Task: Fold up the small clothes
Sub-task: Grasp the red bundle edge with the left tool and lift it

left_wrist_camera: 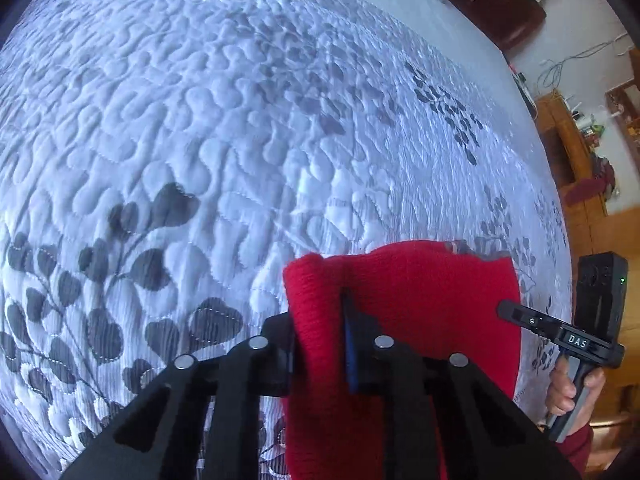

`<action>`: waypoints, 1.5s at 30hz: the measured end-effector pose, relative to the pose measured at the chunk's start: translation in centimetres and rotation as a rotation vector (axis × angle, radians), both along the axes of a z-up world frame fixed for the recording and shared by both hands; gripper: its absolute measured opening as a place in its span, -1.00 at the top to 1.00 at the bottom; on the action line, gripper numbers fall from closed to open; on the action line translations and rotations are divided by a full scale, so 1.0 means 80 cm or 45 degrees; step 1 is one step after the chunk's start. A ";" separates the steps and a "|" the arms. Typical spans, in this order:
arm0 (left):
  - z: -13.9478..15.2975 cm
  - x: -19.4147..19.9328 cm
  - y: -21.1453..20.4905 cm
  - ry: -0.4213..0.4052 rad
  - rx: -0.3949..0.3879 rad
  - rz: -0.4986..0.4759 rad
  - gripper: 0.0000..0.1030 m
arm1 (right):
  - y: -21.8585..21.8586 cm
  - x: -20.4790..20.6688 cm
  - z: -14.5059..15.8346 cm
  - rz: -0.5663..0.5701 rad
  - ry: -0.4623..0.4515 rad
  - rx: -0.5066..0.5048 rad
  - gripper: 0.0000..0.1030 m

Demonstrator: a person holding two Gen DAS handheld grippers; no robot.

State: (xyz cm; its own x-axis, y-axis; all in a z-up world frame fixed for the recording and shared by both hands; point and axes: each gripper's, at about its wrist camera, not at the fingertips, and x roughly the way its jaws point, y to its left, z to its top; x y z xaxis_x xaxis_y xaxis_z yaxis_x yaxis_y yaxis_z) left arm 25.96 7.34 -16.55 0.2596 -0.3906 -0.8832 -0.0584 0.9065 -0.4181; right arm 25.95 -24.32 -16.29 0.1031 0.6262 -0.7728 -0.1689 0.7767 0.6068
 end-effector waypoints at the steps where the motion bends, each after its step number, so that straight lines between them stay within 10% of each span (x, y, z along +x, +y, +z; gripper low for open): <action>1: 0.001 -0.005 0.003 -0.021 0.021 -0.005 0.68 | -0.001 -0.001 0.003 -0.002 -0.022 -0.003 0.80; 9: -0.016 -0.002 0.006 0.029 0.047 -0.021 0.61 | -0.012 0.002 -0.018 -0.055 0.037 -0.095 0.58; 13: 0.004 -0.010 0.005 0.045 0.087 -0.038 -0.03 | -0.017 -0.009 -0.001 -0.058 0.006 -0.123 0.38; 18: 0.027 -0.053 0.005 0.041 0.030 -0.098 -0.33 | -0.024 -0.043 0.029 -0.039 -0.037 -0.112 0.07; 29: 0.016 -0.116 -0.012 0.084 0.011 -0.183 -0.42 | -0.009 -0.124 0.028 -0.002 0.010 -0.103 -0.05; 45: -0.001 -0.087 -0.026 0.080 0.003 -0.202 -0.63 | 0.026 -0.110 0.005 0.033 0.033 -0.128 -0.19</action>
State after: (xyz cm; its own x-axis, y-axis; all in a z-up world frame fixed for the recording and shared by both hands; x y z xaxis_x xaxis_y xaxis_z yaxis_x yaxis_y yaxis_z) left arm 19.03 5.27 -16.60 0.1392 -0.4201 -0.8968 0.0597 0.9075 -0.4158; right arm 17.13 -22.27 -15.91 0.0672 0.5475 -0.8341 -0.1751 0.8295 0.5304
